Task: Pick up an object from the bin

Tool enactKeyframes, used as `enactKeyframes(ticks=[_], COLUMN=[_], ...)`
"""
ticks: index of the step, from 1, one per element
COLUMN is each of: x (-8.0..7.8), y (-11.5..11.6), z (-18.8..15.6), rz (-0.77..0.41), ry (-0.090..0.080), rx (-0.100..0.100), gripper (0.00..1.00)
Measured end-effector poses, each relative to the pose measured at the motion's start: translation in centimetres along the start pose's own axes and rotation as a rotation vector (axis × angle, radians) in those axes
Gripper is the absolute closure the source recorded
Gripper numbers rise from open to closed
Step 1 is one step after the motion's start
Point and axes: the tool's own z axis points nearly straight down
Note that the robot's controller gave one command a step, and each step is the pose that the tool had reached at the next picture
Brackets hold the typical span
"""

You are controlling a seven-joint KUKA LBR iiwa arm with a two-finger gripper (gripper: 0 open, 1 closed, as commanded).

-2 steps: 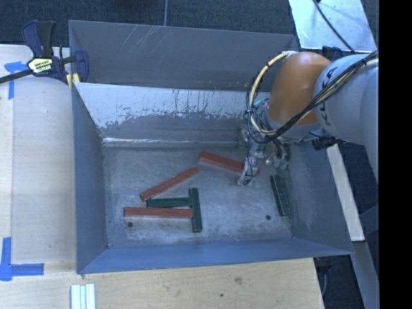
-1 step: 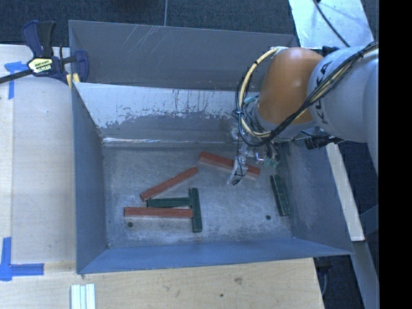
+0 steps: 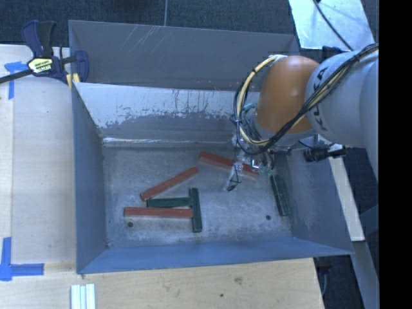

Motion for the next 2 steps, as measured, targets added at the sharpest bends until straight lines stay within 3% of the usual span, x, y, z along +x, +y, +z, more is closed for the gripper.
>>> enactKeyframes(ticks=[1,2], x=[0.7,-2.7], y=[0.6,2.1], z=[3.1,3.1], rz=[0.110,0.100], ry=[0.003,0.006], rx=[0.001,0.003], gripper=[0.00,0.00])
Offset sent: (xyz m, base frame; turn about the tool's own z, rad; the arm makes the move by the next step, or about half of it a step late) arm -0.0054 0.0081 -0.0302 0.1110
